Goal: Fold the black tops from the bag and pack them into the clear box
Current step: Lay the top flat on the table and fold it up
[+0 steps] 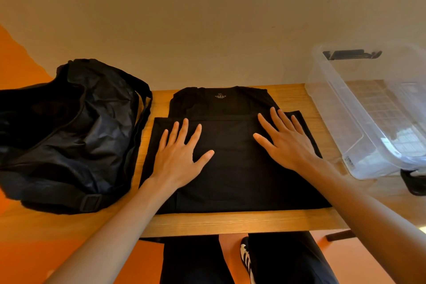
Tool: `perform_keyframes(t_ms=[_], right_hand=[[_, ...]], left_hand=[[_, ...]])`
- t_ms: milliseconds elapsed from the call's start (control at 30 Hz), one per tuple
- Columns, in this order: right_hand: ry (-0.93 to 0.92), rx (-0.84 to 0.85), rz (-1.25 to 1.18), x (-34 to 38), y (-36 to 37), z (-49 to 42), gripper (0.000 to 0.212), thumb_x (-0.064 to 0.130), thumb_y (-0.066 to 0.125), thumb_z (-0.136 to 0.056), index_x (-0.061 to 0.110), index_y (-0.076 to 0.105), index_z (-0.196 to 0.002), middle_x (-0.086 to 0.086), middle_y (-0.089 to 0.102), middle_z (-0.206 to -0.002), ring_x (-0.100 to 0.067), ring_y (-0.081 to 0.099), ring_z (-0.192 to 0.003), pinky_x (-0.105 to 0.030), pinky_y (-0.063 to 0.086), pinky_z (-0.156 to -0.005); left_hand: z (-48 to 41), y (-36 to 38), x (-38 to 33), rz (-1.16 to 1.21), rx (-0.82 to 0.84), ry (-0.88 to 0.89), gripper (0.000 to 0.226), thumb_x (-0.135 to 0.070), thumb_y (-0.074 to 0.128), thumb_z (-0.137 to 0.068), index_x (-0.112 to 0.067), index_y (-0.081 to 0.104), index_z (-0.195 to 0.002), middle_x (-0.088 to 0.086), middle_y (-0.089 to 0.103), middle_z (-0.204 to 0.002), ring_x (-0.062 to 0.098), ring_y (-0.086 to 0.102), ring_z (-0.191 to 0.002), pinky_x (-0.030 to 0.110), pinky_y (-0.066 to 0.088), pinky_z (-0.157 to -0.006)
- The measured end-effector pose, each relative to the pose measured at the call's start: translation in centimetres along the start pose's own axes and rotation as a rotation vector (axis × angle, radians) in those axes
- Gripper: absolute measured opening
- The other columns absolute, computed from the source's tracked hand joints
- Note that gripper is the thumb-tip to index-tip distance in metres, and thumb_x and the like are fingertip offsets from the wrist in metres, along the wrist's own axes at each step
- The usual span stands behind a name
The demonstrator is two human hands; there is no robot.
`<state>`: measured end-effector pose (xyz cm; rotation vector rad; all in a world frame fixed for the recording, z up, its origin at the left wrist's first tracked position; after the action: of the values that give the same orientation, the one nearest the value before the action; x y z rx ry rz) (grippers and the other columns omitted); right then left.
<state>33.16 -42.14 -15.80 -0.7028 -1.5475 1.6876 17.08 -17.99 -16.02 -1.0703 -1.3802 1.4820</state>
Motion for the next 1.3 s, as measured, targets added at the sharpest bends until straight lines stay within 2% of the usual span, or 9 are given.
perform_keyframes(t_ms=[167, 267, 500, 667, 767, 933, 1133, 1233, 1300], right_hand=[[0.072, 0.006, -0.103, -1.8, -0.6, 0.8, 0.079, 0.077, -0.003, -0.091, 0.039, -0.012, -0.159, 0.001, -0.021, -0.168, -0.014, -0.026, -0.152, -0.04, -0.013, -0.126], [0.093, 0.022, -0.081, -2.8, 0.0, 1.8, 0.079, 0.076, -0.005, -0.091, 0.035, -0.015, -0.159, 0.003, -0.023, -0.167, -0.012, -0.028, -0.151, -0.04, -0.012, -0.126], [0.126, 0.013, -0.043, -4.2, 0.0, 1.8, 0.078, 0.075, -0.01, -0.093, 0.033, -0.015, -0.159, 0.0, -0.022, -0.168, -0.013, -0.03, -0.15, -0.041, -0.016, -0.125], [-0.01, -0.041, 0.024, 1.3, -0.5, 6.1, 0.077, 0.072, -0.013, -0.093, 0.032, -0.019, -0.158, -0.003, -0.027, -0.165, -0.018, -0.031, -0.151, -0.044, -0.016, -0.125], [-0.074, -0.011, 0.027, 3.7, 0.9, 8.3, 0.077, 0.076, -0.012, -0.092, 0.036, -0.019, -0.158, -0.001, -0.027, -0.166, -0.018, -0.03, -0.152, -0.043, -0.013, -0.126], [-0.023, -0.036, 0.038, 1.5, 1.3, 8.8, 0.078, 0.079, -0.009, -0.091, 0.04, -0.019, -0.158, -0.001, -0.024, -0.168, -0.018, -0.029, -0.152, -0.042, -0.011, -0.127], [-0.1, -0.016, 0.022, 3.4, 2.0, 11.9, 0.078, 0.08, -0.009, -0.092, 0.041, -0.014, -0.159, -0.001, -0.023, -0.168, -0.017, -0.027, -0.153, -0.044, -0.008, -0.128], [-0.015, -0.045, -0.009, 1.8, 2.3, 13.2, 0.079, 0.081, -0.017, -0.088, 0.044, -0.018, -0.157, 0.001, -0.024, -0.168, -0.015, -0.029, -0.152, -0.043, -0.009, -0.127], [0.043, -0.013, -0.024, 0.3, 2.2, 13.9, 0.081, 0.082, -0.025, -0.08, 0.046, -0.027, -0.153, 0.002, -0.031, -0.165, -0.012, -0.037, -0.148, -0.04, -0.016, -0.125]], left_hand=[[1.1, -0.5, 2.0, 0.071, -0.009, -0.079, 0.089, -0.082, -0.007, -0.086, -0.035, -0.011, -0.161, 0.003, -0.014, -0.17, 0.021, -0.014, -0.156, 0.044, 0.0, -0.129], [2.0, -0.1, 3.2, 0.042, 0.007, -0.049, 0.086, -0.081, -0.013, -0.086, -0.035, -0.018, -0.159, 0.0, -0.018, -0.169, 0.016, -0.02, -0.154, 0.04, -0.005, -0.128], [2.1, 0.0, 4.3, 0.059, -0.007, -0.051, 0.084, -0.078, -0.01, -0.089, -0.032, -0.009, -0.16, -0.001, -0.011, -0.171, 0.014, -0.018, -0.155, 0.038, -0.009, -0.126], [4.8, -1.5, -0.3, 0.038, -0.06, 0.041, 0.085, -0.079, -0.002, -0.094, -0.03, 0.0, -0.163, 0.004, -0.011, -0.171, 0.022, -0.014, -0.157, 0.048, 0.003, -0.129], [6.4, -0.3, -2.4, 0.055, 0.007, 0.084, 0.087, -0.082, -0.006, -0.089, -0.035, -0.003, -0.162, 0.002, -0.017, -0.17, 0.021, -0.019, -0.156, 0.048, 0.002, -0.128], [7.3, 0.3, -1.0, -0.004, 0.046, 0.068, 0.09, -0.085, 0.002, -0.086, -0.037, -0.011, -0.161, 0.003, -0.023, -0.169, 0.021, -0.024, -0.155, 0.044, -0.006, -0.128], [9.9, 0.4, -0.9, -0.026, 0.044, 0.034, 0.095, -0.088, -0.014, -0.08, -0.037, -0.013, -0.16, 0.001, -0.023, -0.169, 0.022, -0.022, -0.155, 0.048, -0.007, -0.127], [11.1, 0.7, 0.4, 0.008, 0.037, 0.005, 0.092, -0.088, -0.005, -0.085, -0.037, -0.002, -0.162, 0.002, -0.011, -0.171, 0.021, -0.015, -0.157, 0.048, -0.001, -0.128], [12.0, 0.5, 1.0, 0.021, 0.041, -0.002, 0.094, -0.09, -0.008, -0.082, -0.038, -0.005, -0.161, 0.001, -0.014, -0.17, 0.02, -0.018, -0.156, 0.046, -0.003, -0.128]])
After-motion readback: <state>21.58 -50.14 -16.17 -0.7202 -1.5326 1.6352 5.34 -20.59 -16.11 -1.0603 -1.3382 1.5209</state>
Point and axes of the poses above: each hand's wrist, its own z-axis away from the middle knuckle, its own y-axis out of the palm, x = y × z, the point moved 3 cm from there along -z, towards the middle knuckle
